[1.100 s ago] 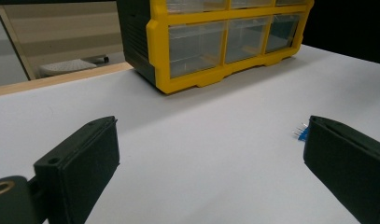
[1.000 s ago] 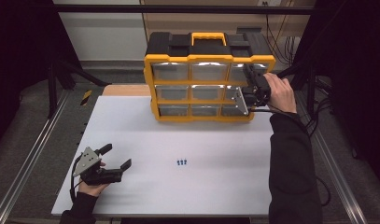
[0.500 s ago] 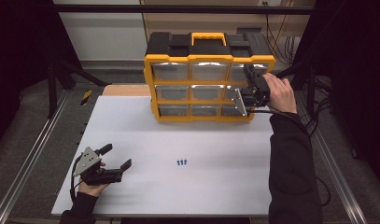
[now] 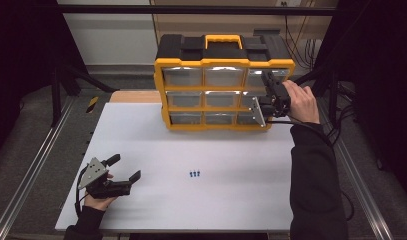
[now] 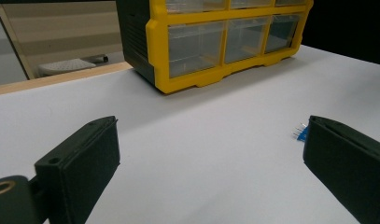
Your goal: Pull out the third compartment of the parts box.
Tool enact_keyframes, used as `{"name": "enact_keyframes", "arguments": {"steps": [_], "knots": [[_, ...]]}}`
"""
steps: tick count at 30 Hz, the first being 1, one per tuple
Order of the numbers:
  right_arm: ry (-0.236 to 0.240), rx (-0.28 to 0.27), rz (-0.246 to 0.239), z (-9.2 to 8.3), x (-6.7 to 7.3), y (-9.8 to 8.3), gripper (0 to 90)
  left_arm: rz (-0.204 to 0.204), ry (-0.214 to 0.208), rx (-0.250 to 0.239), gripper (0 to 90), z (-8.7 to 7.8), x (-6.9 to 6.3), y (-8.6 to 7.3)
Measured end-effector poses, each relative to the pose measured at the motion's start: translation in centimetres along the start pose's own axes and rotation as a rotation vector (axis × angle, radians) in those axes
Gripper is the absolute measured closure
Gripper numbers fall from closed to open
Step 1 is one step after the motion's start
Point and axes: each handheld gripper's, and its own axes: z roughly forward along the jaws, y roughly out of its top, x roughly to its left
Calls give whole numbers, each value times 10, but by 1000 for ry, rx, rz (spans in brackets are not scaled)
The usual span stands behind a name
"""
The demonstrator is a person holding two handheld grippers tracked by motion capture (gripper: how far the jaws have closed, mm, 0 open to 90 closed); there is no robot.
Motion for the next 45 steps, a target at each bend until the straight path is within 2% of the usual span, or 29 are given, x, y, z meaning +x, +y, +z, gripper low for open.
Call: {"name": "enact_keyframes", "arguments": {"steps": [17,30,35,36,45], "knots": [[-7,-8,-5,-19,-1,1,804,1,2,-2,34,0,0,1],[-7,-24,-33,-29,-3,4,805,1,2,-1,33,0,-1,0],[-8,-21,-28,-33,-4,5,805,1,2,0,33,0,-1,0],[-6,-23,-40,-34,-5,5,805,1,2,0,33,0,0,0],[-4,-22,-34,-41,-6,6,805,1,2,-1,33,0,0,0]]}}
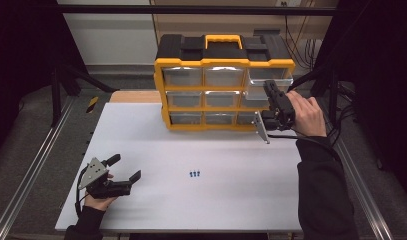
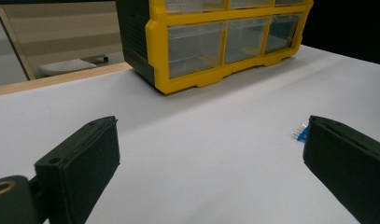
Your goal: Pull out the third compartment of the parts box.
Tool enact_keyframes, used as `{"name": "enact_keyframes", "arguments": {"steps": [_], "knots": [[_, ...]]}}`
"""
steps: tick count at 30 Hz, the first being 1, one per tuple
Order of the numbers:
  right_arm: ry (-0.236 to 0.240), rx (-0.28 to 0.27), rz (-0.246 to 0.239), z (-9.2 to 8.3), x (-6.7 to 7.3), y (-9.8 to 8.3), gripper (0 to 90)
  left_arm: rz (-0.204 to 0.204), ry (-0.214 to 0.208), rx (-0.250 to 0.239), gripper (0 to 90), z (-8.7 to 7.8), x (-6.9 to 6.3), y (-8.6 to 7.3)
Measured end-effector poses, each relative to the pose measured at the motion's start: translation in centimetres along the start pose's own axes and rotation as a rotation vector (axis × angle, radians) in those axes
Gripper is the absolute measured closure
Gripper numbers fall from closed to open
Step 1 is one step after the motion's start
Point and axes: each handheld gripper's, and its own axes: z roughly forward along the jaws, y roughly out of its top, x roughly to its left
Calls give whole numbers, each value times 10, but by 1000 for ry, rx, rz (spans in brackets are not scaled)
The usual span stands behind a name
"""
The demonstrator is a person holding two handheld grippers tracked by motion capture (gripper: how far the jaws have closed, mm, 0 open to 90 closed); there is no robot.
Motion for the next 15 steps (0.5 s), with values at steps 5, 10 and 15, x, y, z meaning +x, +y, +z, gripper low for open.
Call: {"name": "enact_keyframes", "arguments": {"steps": [5,10,15], "knots": [[0,-5,-3,-5,-1,0,805,0,1,1,33,0,0,0],[4,-13,-18,-10,-3,0,805,0,0,1,33,0,0,0],[10,-13,-10,-16,-4,0,805,1,-1,2,33,1,0,0]]}}
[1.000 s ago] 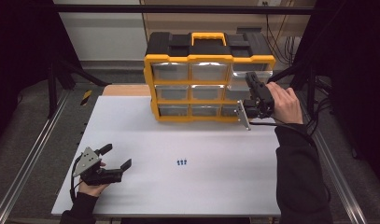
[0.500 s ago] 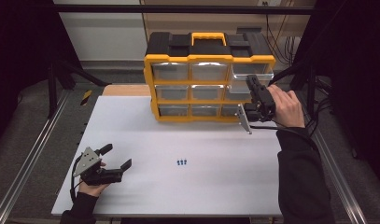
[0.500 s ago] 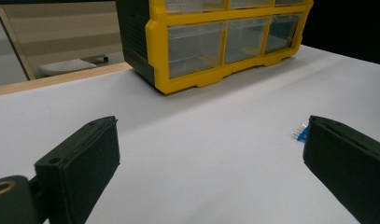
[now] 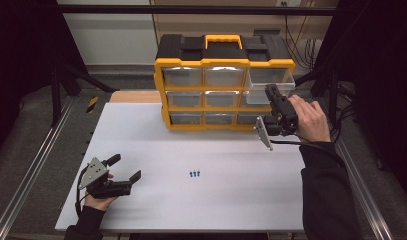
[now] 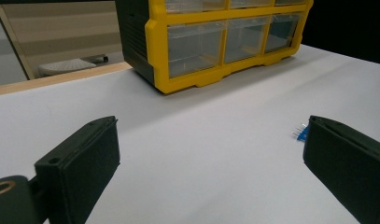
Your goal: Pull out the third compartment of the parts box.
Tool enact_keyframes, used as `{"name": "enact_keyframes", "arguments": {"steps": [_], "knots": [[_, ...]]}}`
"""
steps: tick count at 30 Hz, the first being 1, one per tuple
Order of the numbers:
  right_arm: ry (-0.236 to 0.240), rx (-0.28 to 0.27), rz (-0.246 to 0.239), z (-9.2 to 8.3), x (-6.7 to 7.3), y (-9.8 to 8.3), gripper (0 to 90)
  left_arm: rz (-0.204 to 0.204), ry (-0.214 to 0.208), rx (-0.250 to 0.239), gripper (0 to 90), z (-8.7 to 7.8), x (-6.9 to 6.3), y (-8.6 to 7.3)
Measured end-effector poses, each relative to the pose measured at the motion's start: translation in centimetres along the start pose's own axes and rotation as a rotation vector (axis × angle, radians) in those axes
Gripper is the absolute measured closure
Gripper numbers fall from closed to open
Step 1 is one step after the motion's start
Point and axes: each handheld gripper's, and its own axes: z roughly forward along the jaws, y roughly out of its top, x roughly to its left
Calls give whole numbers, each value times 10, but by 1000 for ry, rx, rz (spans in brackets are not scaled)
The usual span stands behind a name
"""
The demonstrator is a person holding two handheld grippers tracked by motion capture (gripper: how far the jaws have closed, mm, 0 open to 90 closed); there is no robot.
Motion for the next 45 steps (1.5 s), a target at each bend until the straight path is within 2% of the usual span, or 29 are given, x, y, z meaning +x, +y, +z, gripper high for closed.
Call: {"name": "enact_keyframes", "arguments": {"steps": [11,36,40,44,45], "knots": [[8,-13,-18,-11,-5,1,805,1,0,1,33,0,0,0],[26,-21,-4,-23,-7,-2,794,2,0,3,33,1,-1,0],[47,-9,3,-24,-6,-2,750,3,0,1,33,0,-1,0],[61,1,50,-24,-8,-2,657,6,1,3,33,1,-1,0],[61,1,50,-24,-8,-2,657,8,1,3,33,1,-1,0]]}}
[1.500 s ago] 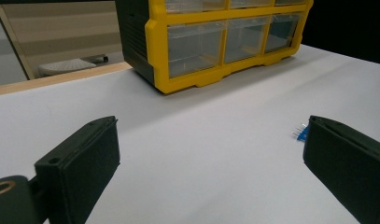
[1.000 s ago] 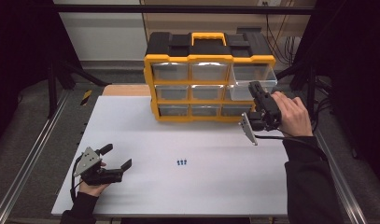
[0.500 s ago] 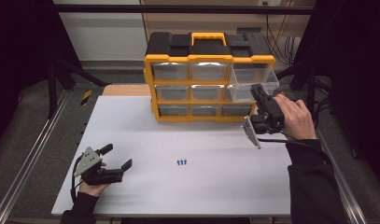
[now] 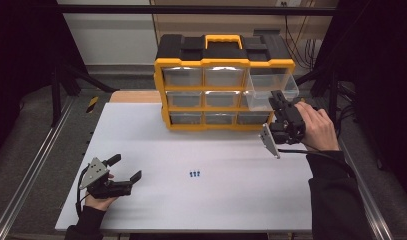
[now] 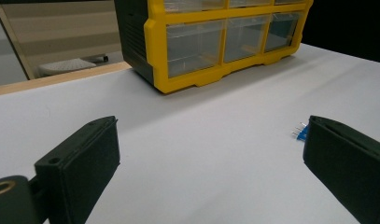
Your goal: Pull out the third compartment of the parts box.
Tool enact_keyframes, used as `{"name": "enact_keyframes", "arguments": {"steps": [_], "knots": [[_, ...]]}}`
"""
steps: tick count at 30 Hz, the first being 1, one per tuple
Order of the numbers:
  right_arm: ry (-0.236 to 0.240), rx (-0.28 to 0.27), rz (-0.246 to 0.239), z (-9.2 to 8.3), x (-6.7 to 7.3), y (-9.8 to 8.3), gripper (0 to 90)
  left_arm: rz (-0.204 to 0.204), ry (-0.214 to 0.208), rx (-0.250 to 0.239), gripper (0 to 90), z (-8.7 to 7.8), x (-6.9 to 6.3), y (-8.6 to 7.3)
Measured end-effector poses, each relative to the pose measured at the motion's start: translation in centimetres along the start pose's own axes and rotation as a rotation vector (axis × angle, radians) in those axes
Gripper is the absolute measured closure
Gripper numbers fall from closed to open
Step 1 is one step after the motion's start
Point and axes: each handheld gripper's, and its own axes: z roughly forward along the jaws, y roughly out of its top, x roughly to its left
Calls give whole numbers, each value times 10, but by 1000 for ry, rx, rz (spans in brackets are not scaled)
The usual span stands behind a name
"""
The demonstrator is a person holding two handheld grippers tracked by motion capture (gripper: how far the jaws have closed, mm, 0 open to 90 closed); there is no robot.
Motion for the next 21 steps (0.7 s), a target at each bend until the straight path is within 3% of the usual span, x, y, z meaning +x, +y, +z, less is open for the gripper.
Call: {"name": "enact_keyframes", "arguments": {"steps": [5,6,7,8,10,11,12,13,14,15,16,17,18,19,20,21], "knots": [[34,-10,111,-3,-6,2,500,-1,1,0,33,0,0,0],[58,-32,224,-4,-12,4,455,-1,0,0,33,0,0,0],[58,-32,224,-4,-12,4,455,-1,0,-1,33,0,0,0],[90,-54,360,-5,-20,5,394,-1,0,-1,33,0,0,0],[115,-65,481,-6,-26,6,344,0,0,-1,33,0,0,0],[115,-65,481,-6,-26,6,344,0,0,-1,33,0,0,0],[124,-71,530,-6,-29,6,326,-3,-1,-1,33,0,0,0],[146,-89,615,-6,-35,6,277,-3,-1,-1,33,0,0,0],[151,-95,653,-6,-37,7,243,-3,-1,-1,33,0,0,0],[151,-95,653,-6,-37,7,243,-3,-1,-1,33,0,0,0],[165,-93,733,-6,-41,7,152,-4,0,-1,33,0,0,0],[165,-93,733,-6,-41,7,152,-4,-1,-1,33,0,0,0],[183,-88,812,-6,-44,8,114,-4,-1,-2,33,0,0,0],[192,-90,849,-5,-45,8,95,-4,-1,-2,33,-1,0,0],[192,-90,849,-5,-45,8,95,-4,-2,-3,33,-1,0,0],[210,-93,885,-5,-46,8,83,-4,-1,-2,33,-1,0,0]]}}
